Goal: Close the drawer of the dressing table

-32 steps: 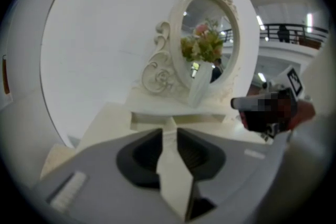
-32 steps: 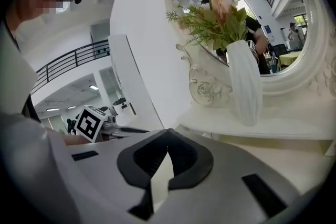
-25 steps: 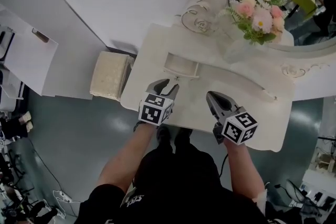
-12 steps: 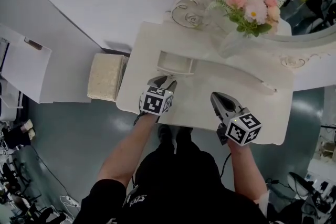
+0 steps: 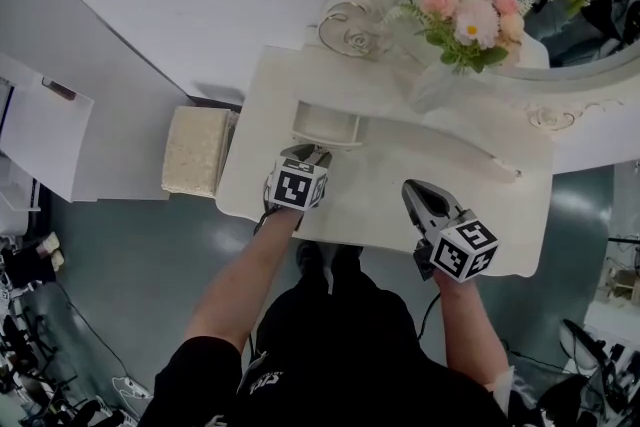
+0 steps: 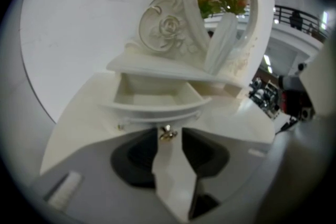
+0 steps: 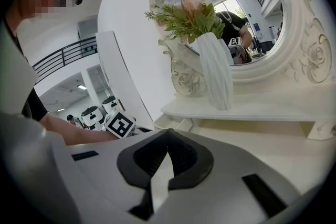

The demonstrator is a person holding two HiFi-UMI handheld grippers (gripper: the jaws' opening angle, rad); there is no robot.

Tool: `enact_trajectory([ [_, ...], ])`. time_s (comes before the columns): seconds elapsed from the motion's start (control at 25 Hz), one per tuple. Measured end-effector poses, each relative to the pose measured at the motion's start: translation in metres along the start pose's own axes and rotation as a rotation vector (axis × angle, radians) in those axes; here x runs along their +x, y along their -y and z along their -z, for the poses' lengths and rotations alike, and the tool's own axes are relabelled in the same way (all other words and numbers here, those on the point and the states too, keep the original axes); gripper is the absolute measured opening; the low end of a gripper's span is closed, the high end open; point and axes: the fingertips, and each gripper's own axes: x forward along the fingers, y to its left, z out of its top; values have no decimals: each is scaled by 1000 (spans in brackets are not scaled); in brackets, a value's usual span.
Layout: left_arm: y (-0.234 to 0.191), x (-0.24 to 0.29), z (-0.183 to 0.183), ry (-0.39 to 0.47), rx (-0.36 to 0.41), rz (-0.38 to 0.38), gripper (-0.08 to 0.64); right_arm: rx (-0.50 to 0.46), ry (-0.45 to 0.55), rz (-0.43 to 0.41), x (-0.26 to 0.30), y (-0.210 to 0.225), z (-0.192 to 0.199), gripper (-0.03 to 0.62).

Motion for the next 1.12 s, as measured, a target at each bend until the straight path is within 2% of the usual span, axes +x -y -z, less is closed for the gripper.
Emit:
enact_trajectory([
  [0.2, -4, 2, -1, -8, -27, -14, 103, 4, 6, 9, -3, 6, -3, -6],
  [0.72, 3, 8, -4, -1, -26, -1, 100, 19, 2, 11, -5, 11, 1, -6],
  [1.0, 7, 11, -5, 5, -6, 15, 98, 25, -4, 11, -3, 13, 2, -6],
  [1.12, 8, 11, -4, -7, 60, 11, 98, 24, -6, 5, 1, 13, 2, -6],
])
